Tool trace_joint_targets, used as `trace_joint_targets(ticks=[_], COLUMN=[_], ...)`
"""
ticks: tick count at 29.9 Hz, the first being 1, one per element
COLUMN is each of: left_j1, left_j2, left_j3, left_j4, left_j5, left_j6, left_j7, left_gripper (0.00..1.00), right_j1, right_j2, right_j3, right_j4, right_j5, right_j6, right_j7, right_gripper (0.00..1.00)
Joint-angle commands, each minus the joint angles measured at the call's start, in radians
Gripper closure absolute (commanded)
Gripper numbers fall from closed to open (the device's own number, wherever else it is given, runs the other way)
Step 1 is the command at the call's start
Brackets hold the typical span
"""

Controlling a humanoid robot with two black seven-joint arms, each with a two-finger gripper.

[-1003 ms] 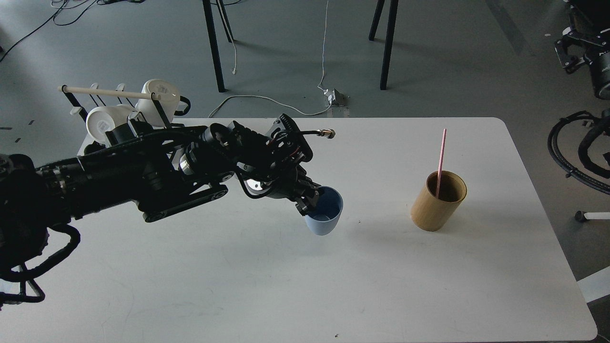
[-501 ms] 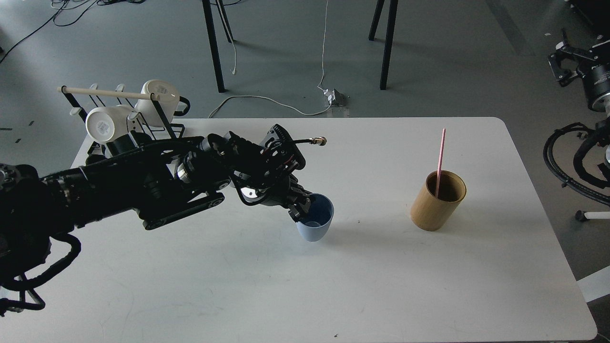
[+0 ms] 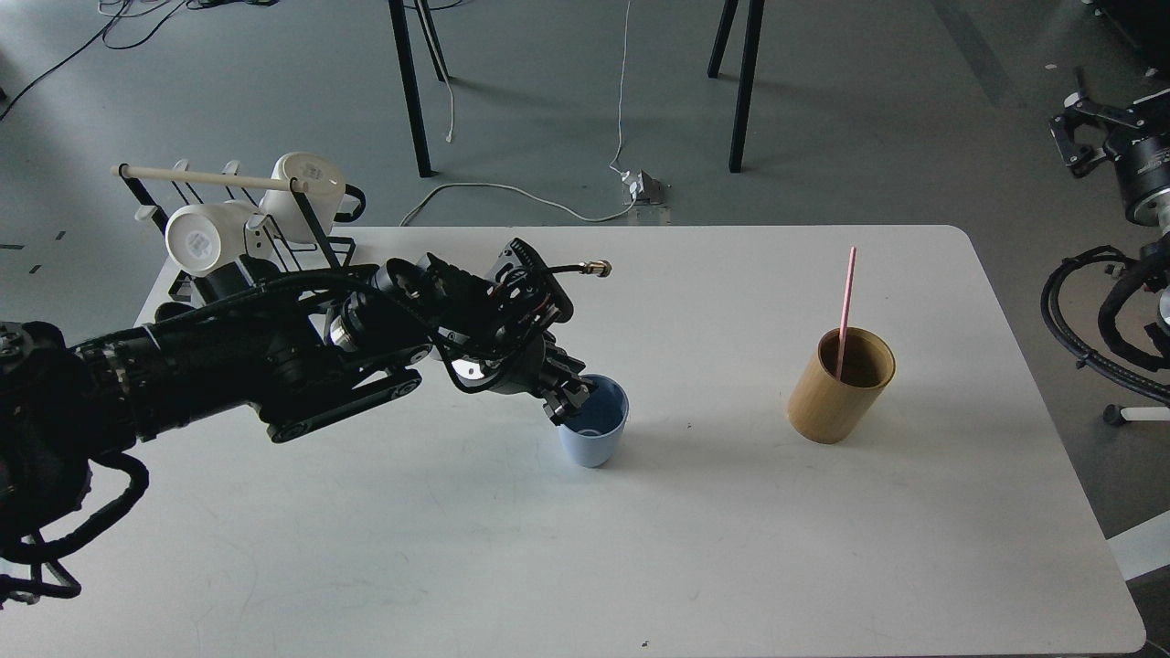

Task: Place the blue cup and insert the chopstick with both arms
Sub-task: 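Release the blue cup and retract the left arm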

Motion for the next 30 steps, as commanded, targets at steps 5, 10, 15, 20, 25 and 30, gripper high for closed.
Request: trace_joint_targets(ticks=[5, 10, 15, 20, 25, 30], left_j1=[-0.005, 0.031, 0.055, 0.087, 0.092, 0.117], left_j2=[0.051, 0.145, 0.203, 0.207, 0.18, 0.173], left_j3=[-0.152, -0.405, -0.526, -0.631, -0.686, -0.694], left_j4=[-0.034, -0.038, -0.02, 0.078, 0.293, 0.386], left_j5=[-0.021, -0.275, -0.706, -1.205, -1.668, -2.07], left_j6=[0.0, 0.0, 0.0, 0.0, 0.0, 0.0], left_j7=[-0.013, -0.013, -0.013, -0.015, -0.013, -0.002], left_gripper=[0.6, 0.39, 0.21, 0.01, 0.01, 0.01], right_j1=[-0.01, -0.057, -0.084, -0.084, -0.084, -0.078], right_j2=[-0.012, -0.064, -0.146, -0.179, -0.238, -0.288], right_j3=[-0.005, -0.012, -0.045, -0.081, -0.078, -0.097], right_j4=[0.009, 0.152, 0.26, 0.303, 0.456, 0.597], right_j5=[-0.002, -0.012, -0.025, -0.181, -0.411, -0.648], right_j6=[0.0, 0.0, 0.0, 0.0, -0.051, -0.228], right_j7=[-0.002, -0.002, -0.002, 0.003, 0.015, -0.002], right_gripper=[0.0, 0.0, 0.0, 0.0, 0.0, 0.0])
